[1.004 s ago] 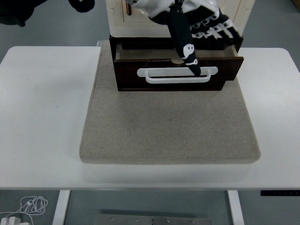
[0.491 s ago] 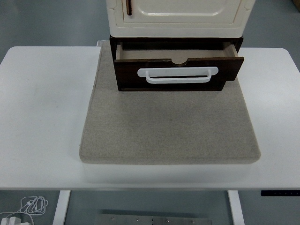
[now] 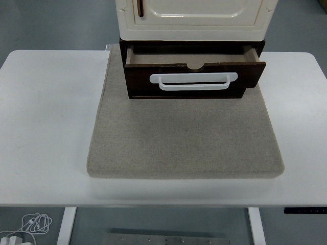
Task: Open the drawer under the combination cabinet
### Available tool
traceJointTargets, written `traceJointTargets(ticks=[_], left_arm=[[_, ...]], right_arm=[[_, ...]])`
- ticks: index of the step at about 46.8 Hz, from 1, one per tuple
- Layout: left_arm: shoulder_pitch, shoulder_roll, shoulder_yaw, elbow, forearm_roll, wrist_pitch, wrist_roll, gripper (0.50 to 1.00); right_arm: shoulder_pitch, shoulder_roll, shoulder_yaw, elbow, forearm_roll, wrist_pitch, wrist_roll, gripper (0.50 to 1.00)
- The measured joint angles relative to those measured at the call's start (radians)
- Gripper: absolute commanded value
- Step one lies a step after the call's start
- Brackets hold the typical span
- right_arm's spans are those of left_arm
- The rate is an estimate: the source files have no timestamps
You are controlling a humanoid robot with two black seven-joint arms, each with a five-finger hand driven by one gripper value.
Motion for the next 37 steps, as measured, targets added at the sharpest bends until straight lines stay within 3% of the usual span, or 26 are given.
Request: traceJointTargets(ticks=[6, 11, 23, 37], left_arm=[[0.107, -0.006, -0.006, 0.004, -0.056, 0.100, 0.074, 1.000], [0.208, -0.013, -0.007, -0.001, -0.130, 0.140, 0.119, 1.000], [0.377, -0.094, -0.007, 0.009, -0.224, 0.146, 0.134, 1.000], [0.484, -0.196, -0.011, 0.011, -0.242, 0.146, 0.135, 1.000]], right_arm=[[0.000, 0.000, -0.001, 0.006, 0.000, 0.003, 0.000, 0.928], [0.000, 0.000, -0.002, 0.010, 0.000, 0.004, 0.000, 0.928], [-0.002, 0.000, -0.002, 0.012, -0.002, 0.005, 0.000, 0.928], [-0.014, 0.000, -0.003, 0.015, -0.004, 0.006, 0.000, 0.928]])
